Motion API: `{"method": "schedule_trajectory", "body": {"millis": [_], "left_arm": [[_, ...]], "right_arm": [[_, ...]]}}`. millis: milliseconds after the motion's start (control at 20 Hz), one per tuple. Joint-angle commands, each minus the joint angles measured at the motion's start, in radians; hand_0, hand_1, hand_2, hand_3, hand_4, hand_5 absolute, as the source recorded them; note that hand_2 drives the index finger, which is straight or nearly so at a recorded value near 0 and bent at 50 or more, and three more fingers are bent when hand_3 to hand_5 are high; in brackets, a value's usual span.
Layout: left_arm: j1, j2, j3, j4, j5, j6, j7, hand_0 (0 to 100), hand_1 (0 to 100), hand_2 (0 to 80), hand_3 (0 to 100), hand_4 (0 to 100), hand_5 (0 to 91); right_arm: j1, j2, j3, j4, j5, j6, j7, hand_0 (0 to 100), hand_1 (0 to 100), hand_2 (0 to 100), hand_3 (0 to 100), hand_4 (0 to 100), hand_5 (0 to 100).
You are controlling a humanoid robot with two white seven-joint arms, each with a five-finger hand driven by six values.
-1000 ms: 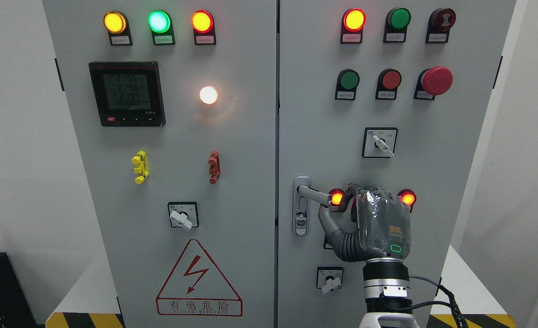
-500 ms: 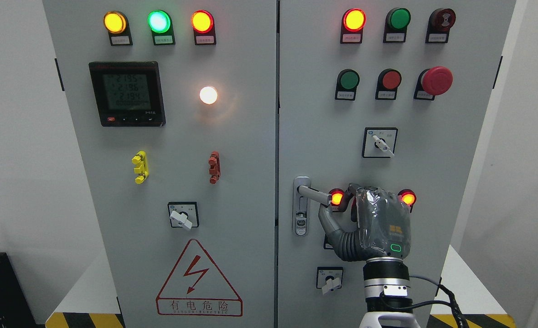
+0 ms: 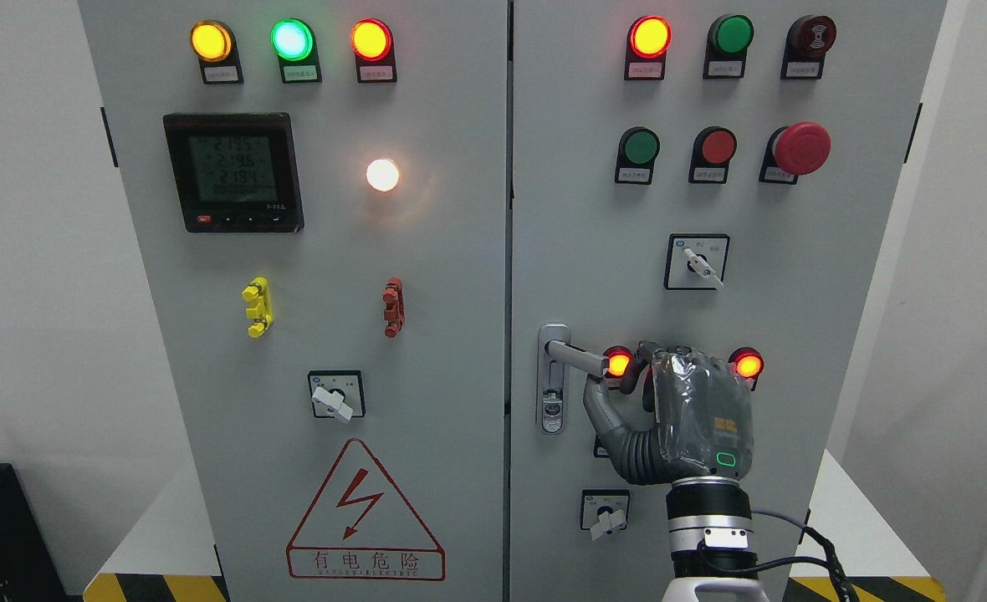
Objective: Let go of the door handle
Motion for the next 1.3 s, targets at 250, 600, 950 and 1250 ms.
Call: {"method": "schedule_trajectory", "body": {"millis": [250,600,950,1250], "left_arm": [[0.0,0.0,0.0,0.0,0.0,0.001,0.0,0,0,3.3,17,13,0.0],[0.0,0.0,0.0,0.0,0.0,0.001,0.0,0,0,3.3,17,13,0.0],[0.0,0.0,0.0,0.0,0.0,0.001,0.0,0,0,3.3,17,13,0.0],[0.0,0.0,0.0,0.0,0.0,-0.001,0.0,0,0,3.2,17,13,0.0]], "right_arm": [[0.065,-0.025,0.008,-0.102,0.001,-0.013,0.003,49,45,70,95,75,73],[0.171,-0.054,0.0,-0.219,0.001,-0.087,0.004,49,46,63,87,71,67],[0.239,-0.212,-0.055,-0.274,-0.148,-0.108,-0.039,47,37,43,61,52,44],[0.319,-0.318,-0.175,-0.271,-0.359,-0.225,-0.108,44,29,17,28,23,6]]}}
